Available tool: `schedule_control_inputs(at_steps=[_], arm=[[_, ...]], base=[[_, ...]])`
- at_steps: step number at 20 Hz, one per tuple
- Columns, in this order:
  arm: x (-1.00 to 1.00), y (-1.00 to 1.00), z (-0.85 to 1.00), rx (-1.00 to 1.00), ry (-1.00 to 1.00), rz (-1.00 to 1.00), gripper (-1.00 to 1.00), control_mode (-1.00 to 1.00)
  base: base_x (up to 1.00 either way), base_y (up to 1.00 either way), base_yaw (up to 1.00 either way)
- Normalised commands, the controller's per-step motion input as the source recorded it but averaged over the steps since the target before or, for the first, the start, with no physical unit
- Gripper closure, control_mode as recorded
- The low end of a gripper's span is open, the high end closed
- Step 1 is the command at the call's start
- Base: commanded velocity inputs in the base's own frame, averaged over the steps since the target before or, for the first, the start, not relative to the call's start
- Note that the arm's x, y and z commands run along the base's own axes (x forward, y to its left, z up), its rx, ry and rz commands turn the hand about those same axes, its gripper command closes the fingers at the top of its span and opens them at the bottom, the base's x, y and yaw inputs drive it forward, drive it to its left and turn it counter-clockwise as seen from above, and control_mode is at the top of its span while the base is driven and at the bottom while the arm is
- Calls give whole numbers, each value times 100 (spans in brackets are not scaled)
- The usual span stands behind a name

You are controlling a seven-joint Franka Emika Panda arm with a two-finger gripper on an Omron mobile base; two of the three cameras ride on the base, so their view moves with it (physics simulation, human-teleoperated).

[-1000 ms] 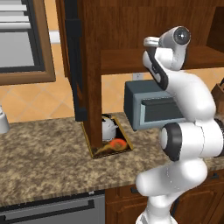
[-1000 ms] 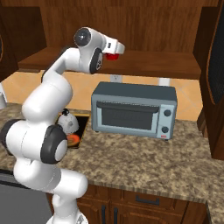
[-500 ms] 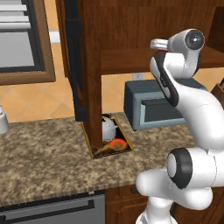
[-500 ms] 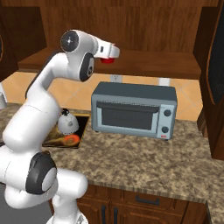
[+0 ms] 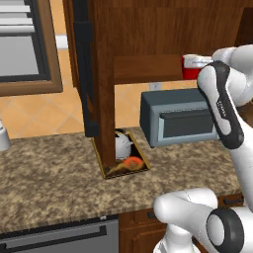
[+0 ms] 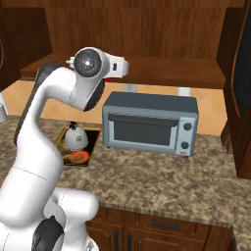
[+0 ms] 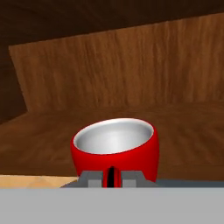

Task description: Pick the kettle from the counter and place it on the tray. Then pick the mug from the cabinet and place it on the tray. Then close the cabinet doors.

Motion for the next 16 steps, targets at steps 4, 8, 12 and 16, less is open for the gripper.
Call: schedule_control_inputs(at_steps=[4,8,12,16], arm=[[-73,18,-40,0,0,41,100,-100],[-57,31,-56,0,0,40,100,-100],[-49,36,-63,1,0,42,100,-100],[-28,35,-59,0,0,41,100,-100]], base=[[0,0,0],[0,0,0],[0,0,0],[0,0,0]])
